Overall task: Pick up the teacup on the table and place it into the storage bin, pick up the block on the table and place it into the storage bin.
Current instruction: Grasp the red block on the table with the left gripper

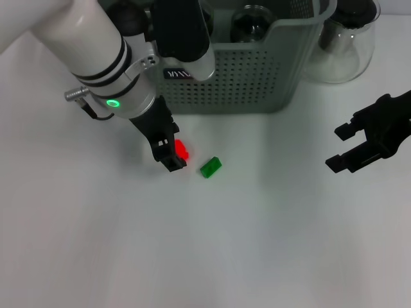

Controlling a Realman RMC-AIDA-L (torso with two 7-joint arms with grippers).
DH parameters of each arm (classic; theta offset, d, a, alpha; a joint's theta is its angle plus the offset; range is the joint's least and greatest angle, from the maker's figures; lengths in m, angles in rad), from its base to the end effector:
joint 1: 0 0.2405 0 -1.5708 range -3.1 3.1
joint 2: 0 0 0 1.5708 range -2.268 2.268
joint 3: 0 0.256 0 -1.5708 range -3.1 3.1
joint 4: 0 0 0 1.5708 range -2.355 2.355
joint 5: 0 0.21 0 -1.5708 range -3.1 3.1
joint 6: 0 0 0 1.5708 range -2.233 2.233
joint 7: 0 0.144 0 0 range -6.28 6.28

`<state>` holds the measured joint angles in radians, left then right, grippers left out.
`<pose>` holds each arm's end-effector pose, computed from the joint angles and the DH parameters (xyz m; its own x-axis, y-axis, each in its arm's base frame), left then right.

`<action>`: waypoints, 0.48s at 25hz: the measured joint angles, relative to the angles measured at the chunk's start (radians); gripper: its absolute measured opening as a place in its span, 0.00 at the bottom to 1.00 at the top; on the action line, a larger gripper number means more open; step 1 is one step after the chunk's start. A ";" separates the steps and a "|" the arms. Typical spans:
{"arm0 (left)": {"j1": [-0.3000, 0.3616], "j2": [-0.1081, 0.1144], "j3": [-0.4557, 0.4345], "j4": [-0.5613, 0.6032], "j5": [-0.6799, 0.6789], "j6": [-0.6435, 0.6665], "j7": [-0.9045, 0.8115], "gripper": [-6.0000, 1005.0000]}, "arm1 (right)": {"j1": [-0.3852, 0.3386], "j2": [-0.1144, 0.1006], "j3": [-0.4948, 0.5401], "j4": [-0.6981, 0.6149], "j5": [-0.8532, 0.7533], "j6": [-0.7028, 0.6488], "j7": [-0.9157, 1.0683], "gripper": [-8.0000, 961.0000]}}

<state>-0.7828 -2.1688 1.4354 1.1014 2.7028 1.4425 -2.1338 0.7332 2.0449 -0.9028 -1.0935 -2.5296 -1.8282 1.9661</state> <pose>-0.1547 0.3684 -0.0602 0.8685 0.2023 -0.4526 0.1044 -0.9671 -0.2320 0.2023 0.3563 0.0412 0.8732 -0.4580 0.1664 -0.4465 -0.8888 -0.1032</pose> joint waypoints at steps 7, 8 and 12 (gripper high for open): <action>-0.012 -0.001 0.009 -0.060 0.012 -0.070 -0.007 0.67 | 0.004 0.002 -0.002 0.003 0.000 0.002 -0.001 0.84; -0.016 -0.001 0.009 -0.069 0.013 -0.076 -0.009 0.67 | 0.005 0.001 -0.002 0.005 0.000 0.002 -0.001 0.84; -0.033 0.000 0.009 -0.106 0.019 -0.094 -0.010 0.67 | 0.011 0.001 -0.002 0.013 0.000 0.002 -0.002 0.84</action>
<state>-0.8156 -2.1690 1.4445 0.9949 2.7222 1.3484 -2.1440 0.7438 2.0464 -0.9051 -1.0802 -2.5295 -1.8258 1.9644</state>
